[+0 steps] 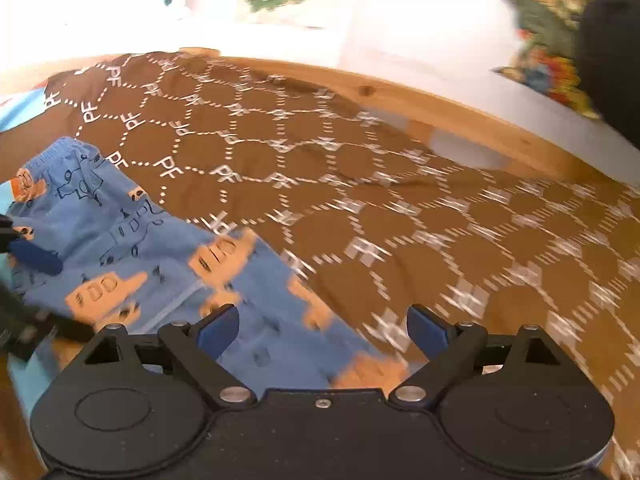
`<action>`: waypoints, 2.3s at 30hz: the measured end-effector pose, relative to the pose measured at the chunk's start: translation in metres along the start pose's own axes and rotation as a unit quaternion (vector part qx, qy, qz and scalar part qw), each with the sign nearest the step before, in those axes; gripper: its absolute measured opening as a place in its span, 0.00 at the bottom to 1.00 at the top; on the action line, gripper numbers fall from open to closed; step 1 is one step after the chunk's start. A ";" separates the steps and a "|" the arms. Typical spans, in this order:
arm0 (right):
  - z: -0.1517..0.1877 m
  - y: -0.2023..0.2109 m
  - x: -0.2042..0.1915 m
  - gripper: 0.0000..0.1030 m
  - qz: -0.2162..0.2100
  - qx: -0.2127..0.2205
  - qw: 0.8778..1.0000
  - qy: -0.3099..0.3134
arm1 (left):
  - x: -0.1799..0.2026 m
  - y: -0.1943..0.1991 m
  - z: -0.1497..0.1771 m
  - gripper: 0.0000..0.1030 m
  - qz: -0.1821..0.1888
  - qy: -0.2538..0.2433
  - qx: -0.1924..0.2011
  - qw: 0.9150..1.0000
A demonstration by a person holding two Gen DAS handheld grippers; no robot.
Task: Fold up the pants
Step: 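Open both grippers and release the flattened pants, then grasp the waistband end of the pants with the left gripper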
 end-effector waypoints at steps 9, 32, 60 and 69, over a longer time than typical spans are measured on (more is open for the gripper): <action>0.011 -0.054 -0.029 0.87 -0.037 -0.032 0.998 0.042 | 0.000 0.005 0.001 0.95 0.005 0.001 0.006 1.000; 0.031 0.056 -0.048 0.98 -0.028 -0.011 0.997 -0.068 | -0.137 0.059 -0.028 0.73 -0.087 0.213 0.140 0.963; 0.045 0.051 -0.047 0.99 -0.022 -0.027 0.997 -0.075 | -0.123 0.053 -0.024 0.67 -0.127 0.162 0.110 0.972; 0.045 0.051 -0.047 0.99 -0.023 -0.026 0.997 -0.075 | -0.137 0.055 -0.022 0.18 -0.155 0.198 0.095 0.963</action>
Point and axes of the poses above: each gripper's, at about its wrist camera, not at the fingertips, and y roughly against the way its jaws point, x to its right, z to its underside, the point moved 8 cm from there along -y, roughly the way its jaws point, and after that the axes turned 15 degrees about x, right-handed, at the moved point
